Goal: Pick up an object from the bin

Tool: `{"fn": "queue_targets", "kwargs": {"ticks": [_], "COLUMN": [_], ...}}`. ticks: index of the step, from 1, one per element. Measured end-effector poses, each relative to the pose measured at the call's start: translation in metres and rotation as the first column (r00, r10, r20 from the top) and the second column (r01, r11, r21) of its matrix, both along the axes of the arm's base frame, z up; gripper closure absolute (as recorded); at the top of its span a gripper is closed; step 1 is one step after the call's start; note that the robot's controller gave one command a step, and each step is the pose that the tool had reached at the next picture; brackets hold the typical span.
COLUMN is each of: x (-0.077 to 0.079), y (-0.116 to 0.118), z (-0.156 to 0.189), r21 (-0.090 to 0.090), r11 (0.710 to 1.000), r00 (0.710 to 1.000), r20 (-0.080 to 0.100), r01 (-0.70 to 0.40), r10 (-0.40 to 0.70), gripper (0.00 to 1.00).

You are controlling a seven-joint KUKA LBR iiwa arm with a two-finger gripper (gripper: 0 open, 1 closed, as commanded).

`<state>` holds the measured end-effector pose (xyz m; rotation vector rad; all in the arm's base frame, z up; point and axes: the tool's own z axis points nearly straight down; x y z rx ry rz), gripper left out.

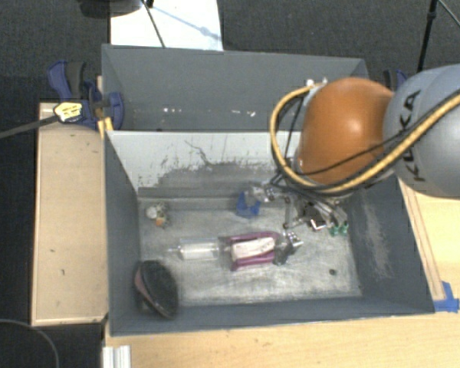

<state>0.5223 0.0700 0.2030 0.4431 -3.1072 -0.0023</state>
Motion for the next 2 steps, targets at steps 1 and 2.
{"fn": "queue_targets", "kwargs": {"ticks": [1, 2], "x": [-0.0126, -0.0123], "y": [-0.0071, -0.0073], "z": [-0.1353, -0.1313], "r21": [0.000, -0.002], "r11": [0.995, 0.994], "r00": [0.995, 0.994], "r20": [0.003, 0.001], "r01": [-0.104, -0.106], "r10": [0.104, 0.106], "gripper": [0.00, 1.00]}}
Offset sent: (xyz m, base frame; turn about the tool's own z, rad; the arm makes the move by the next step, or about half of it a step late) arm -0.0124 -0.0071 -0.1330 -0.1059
